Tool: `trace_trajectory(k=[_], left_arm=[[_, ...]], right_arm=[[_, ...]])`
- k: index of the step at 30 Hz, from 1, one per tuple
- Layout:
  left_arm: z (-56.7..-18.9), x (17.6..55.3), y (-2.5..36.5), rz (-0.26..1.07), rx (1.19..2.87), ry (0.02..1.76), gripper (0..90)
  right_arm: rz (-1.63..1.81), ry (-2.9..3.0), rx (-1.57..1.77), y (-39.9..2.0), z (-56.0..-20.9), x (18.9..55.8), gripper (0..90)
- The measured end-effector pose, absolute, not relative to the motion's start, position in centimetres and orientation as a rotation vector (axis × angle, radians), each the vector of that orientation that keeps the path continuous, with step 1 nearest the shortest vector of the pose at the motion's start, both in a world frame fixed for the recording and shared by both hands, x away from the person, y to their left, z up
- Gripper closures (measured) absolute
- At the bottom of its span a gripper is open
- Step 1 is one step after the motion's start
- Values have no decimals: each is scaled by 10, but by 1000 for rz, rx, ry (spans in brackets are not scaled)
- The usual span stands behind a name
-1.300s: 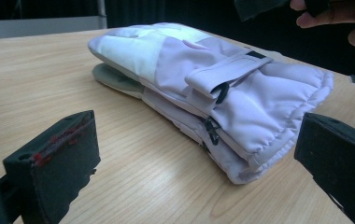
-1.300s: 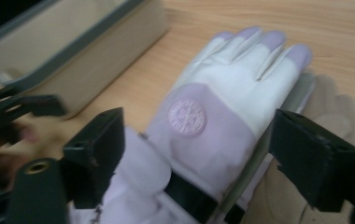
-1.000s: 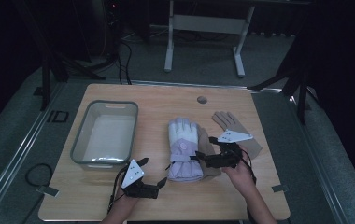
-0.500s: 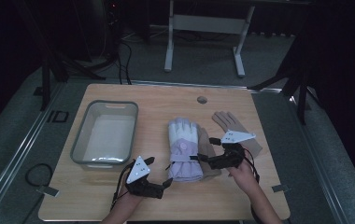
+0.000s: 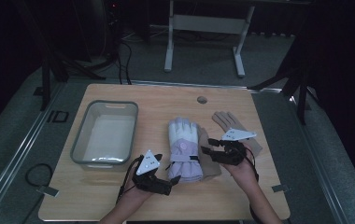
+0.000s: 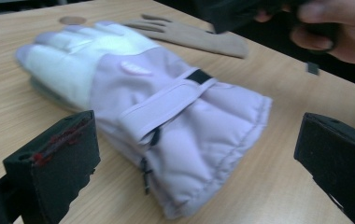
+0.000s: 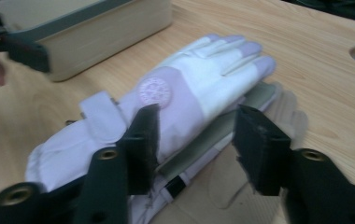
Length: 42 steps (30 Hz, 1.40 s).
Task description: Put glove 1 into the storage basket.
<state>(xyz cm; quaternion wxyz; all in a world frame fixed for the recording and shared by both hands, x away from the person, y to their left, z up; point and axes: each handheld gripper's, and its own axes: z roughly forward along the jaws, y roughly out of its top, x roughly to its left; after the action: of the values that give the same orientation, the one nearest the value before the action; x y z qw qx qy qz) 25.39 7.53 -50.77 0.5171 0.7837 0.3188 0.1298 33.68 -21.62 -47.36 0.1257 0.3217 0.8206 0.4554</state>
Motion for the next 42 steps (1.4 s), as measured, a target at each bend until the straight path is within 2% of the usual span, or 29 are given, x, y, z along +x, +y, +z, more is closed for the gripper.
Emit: trace_trajectory(k=[1, 3, 4, 7, 9, 15, 20, 27, 35, 39, 42], left_arm=[[-506, 253, 73, 323, 1896, 776, 22], [-503, 253, 70, 317, 1887, 781, 159], [-501, 253, 66, 312, 1899, 796, 160], [-501, 255, 59, 331, 1929, 855, 300], [-504, 259, 55, 306, 1951, 927, 331], [-520, 263, 53, 321, 1988, 1028, 331], [-531, 273, 57, 222, 1989, 1105, 331], [-545, 279, 57, 163, 2010, 1135, 310], [-554, 285, 58, 86, 2012, 1137, 312], [-555, 288, 59, 43, 2013, 1128, 334], [-554, 288, 58, 17, 2022, 1108, 430]], right_arm=[[1332, 2376, 958, -216, -473, 338, 527], [1344, 2361, 990, -215, -473, 340, 544], [1343, 2356, 1000, -214, -473, 340, 544], [1335, 2356, 1047, -209, -478, 342, 530], [1331, 2374, 1086, -204, -484, 344, 510], [1332, 2407, 1187, -195, -501, 349, 472], [1261, 2444, 1285, -190, -514, 358, 474], [1151, 2504, 1376, -185, -531, 365, 458], [1146, 2550, 1430, -180, -538, 368, 620], [1120, 2554, 1371, -176, -536, 364, 745], [1100, 2532, 1338, -173, -535, 361, 781]])
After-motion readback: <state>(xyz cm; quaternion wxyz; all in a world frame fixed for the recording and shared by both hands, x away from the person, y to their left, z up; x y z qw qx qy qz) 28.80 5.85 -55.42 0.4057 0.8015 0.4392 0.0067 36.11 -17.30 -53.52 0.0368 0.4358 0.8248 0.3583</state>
